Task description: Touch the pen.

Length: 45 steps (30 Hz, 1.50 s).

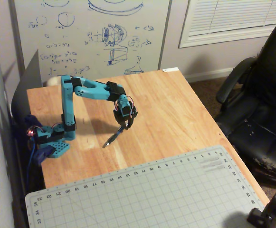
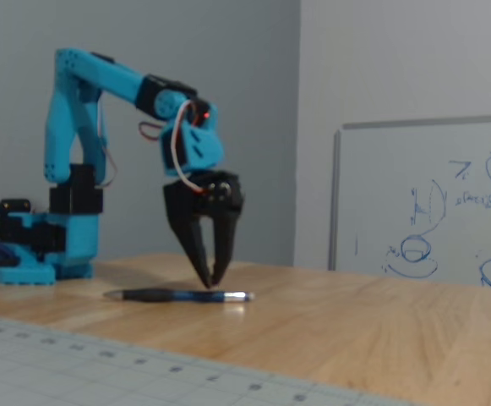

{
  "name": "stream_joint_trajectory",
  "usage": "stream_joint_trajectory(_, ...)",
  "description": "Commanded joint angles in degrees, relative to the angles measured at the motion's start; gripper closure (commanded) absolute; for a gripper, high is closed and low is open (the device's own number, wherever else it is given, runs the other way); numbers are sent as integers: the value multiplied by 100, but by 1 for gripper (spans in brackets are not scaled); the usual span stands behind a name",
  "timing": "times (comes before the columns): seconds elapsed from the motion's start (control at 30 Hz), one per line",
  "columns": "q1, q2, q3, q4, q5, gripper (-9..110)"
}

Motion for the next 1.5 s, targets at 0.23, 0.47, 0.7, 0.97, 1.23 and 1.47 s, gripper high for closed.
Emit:
stream_joint_trajectory(0.23, -457, 422, 9, -35, 35, 101)
stream_joint_trajectory(0.47, -563, 422, 79, -88, -53, 101)
stream_joint_trajectory(0.7, -589, 413, 88, -88, -53, 101)
stream_joint_trajectory(0.97, -536, 404, 88, -62, -62, 101)
stream_joint_trajectory(1.23, -536, 396, 229, -35, -53, 101)
stream_joint_trajectory(1.47, -536, 404, 299, -88, -53, 101)
